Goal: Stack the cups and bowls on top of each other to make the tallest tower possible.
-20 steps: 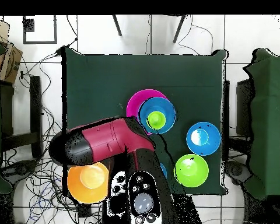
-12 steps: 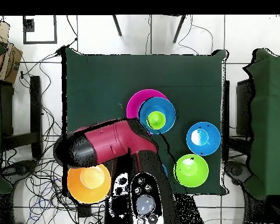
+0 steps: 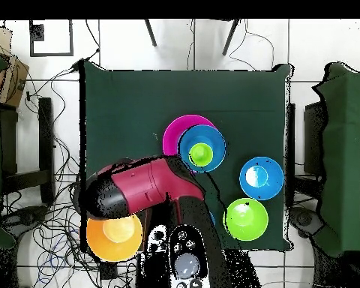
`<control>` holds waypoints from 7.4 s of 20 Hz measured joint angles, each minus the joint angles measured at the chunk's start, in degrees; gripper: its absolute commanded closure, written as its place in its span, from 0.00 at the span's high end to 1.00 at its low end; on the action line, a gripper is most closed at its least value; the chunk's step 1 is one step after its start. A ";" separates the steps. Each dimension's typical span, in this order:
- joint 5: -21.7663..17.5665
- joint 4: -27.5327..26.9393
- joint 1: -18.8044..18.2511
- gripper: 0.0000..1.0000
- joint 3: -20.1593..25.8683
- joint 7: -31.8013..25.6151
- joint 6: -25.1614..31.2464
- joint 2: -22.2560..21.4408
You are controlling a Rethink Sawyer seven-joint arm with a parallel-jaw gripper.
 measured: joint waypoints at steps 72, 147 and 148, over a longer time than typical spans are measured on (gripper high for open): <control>-8.17 6.76 13.67 1.00 -21.28 0.01 -18.82 18.39; -1.39 9.11 17.54 1.00 -25.90 0.02 -28.84 28.64; -1.39 9.12 17.54 1.00 -25.90 0.02 -29.15 28.78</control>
